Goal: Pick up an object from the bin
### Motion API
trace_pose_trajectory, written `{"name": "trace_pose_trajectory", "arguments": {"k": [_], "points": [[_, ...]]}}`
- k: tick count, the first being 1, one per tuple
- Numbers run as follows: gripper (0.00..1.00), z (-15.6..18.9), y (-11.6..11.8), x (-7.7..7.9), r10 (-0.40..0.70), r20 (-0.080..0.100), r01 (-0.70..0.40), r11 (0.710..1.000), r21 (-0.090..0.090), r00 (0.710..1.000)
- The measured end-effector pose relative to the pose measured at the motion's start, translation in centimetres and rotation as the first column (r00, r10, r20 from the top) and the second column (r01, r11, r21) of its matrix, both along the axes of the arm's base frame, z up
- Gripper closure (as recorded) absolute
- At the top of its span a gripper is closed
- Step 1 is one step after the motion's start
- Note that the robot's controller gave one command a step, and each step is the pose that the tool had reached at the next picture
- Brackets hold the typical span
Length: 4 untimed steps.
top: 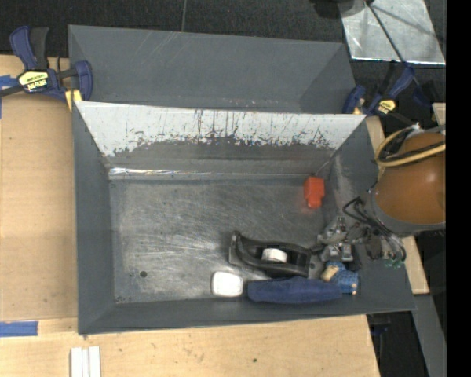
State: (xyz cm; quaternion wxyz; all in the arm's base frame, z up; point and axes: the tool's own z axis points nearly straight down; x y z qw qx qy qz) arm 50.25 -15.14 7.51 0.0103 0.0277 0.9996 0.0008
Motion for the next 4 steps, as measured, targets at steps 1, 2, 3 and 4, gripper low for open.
{"name": "trace_pose_trajectory", "arguments": {"k": [1, 2, 3, 4], "points": [[1.00, 0.0, 0.0, -0.7, -0.003, 0.002, 0.003, 1.000, -0.003, 1.000], [1.00, -0.1, -0.2, 0.4, -0.020, -0.018, 0.020, 1.000, 0.001, 1.000], [1.00, 0.0, 0.0, -1.1, -0.015, 0.003, 0.015, 1.000, -0.004, 1.000], [0.00, 0.0, 0.0, -0.9, -0.015, 0.009, 0.015, 1.000, -0.005, 1.000]]}}
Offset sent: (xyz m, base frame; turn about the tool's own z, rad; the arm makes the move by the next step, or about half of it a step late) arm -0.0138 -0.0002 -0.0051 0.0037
